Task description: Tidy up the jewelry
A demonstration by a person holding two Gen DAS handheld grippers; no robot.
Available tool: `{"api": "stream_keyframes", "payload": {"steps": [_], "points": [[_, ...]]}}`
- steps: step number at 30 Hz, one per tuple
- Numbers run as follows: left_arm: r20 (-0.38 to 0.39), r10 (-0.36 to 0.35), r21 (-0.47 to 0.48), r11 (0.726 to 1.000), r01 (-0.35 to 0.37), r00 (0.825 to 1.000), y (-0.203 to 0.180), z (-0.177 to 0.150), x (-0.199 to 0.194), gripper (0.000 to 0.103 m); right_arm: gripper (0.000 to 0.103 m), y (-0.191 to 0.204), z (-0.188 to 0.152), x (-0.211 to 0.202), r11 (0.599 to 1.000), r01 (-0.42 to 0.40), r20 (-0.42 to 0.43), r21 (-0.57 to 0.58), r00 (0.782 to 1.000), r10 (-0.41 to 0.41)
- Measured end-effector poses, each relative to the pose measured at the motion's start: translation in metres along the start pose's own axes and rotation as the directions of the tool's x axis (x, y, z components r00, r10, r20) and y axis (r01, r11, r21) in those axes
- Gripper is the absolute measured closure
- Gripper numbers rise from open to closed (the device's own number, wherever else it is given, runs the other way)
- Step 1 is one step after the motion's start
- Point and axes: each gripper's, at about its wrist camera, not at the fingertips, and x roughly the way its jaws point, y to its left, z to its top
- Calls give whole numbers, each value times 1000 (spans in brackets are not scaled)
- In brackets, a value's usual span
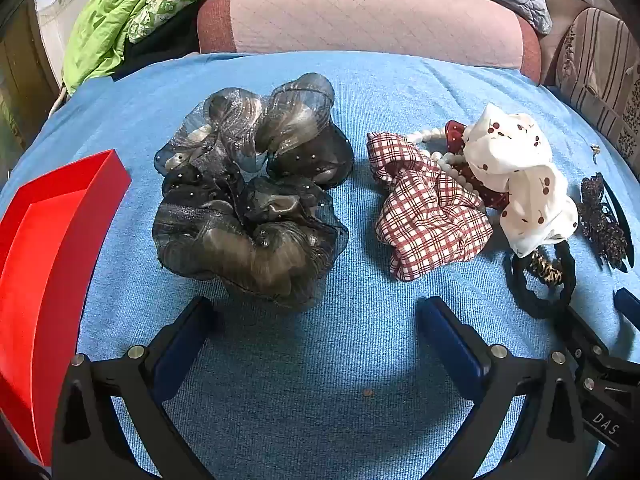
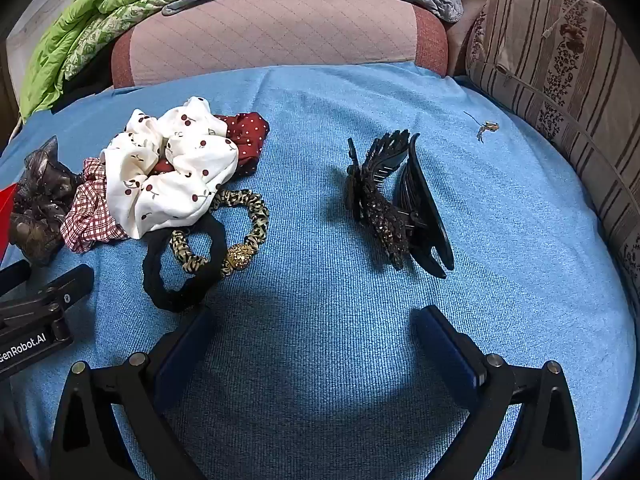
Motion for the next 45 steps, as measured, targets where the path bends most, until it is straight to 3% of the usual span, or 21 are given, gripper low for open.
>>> {"api": "stream_keyframes", "payload": {"steps": [24, 31, 39, 45], "points": [[-3, -10, -7, 1000, 10, 1000, 1, 0, -1, 0, 0, 0, -1, 0, 1000, 1, -1, -1, 1000, -1], [-54, -45, 30, 998, 46, 998, 3, 0, -2, 0, 0, -2, 3, 1, 1000, -15, -45, 22, 999, 16], [-67, -93, 27, 995, 95, 993, 16, -29, -34, 0, 0, 3, -12, -14, 1000, 10, -57, 24, 998, -9], [22, -63, 10, 998, 63, 998, 30, -42, -85, 0, 1, -1, -28, -40, 998, 10, -56, 68, 998, -6]]}}
